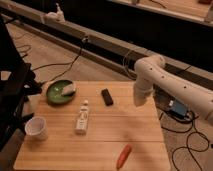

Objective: Move the arm in a circular motion

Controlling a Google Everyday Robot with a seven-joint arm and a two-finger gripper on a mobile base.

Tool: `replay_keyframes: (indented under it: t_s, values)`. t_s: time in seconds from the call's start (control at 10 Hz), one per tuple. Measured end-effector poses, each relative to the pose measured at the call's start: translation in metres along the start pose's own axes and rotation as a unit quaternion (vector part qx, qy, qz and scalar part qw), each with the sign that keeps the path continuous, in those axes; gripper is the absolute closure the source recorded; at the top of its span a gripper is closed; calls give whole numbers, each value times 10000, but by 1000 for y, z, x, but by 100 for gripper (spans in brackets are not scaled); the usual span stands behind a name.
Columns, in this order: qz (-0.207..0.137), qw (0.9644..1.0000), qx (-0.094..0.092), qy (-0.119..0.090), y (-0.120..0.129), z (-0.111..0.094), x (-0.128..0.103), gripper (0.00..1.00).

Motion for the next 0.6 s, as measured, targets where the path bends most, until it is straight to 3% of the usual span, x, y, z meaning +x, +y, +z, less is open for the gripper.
replay_keyframes:
  t_s: [0.2,0.3,0.5,0.6]
  values:
    - [-420,9988,-54,-263,-11,12,-55,100]
    - [-674,9968,-170,-406,-3,20,-80,100]
    - [-1149,9894,-476,-749,30,35,-123,100]
    - [-1208,9873,-586,-852,44,39,-128,100]
